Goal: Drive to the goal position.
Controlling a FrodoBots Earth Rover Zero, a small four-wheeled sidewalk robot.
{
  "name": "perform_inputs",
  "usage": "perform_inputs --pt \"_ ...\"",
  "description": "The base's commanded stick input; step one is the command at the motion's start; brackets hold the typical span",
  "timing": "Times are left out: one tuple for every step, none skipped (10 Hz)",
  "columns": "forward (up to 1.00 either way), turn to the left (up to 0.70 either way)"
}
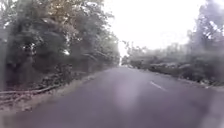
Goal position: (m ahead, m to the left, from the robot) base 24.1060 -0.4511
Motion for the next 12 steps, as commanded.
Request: perform_inputs --pt "1.00 -0.28" --pt "1.00 0.00" --pt "1.00 0.00" --pt "1.00 0.00" --pt "1.00 0.00" --pt "1.00 0.00" --pt "1.00 0.00" --pt "1.00 0.00" --pt "1.00 0.00" --pt "1.00 0.00" --pt "1.00 0.00" --pt "1.00 0.00"
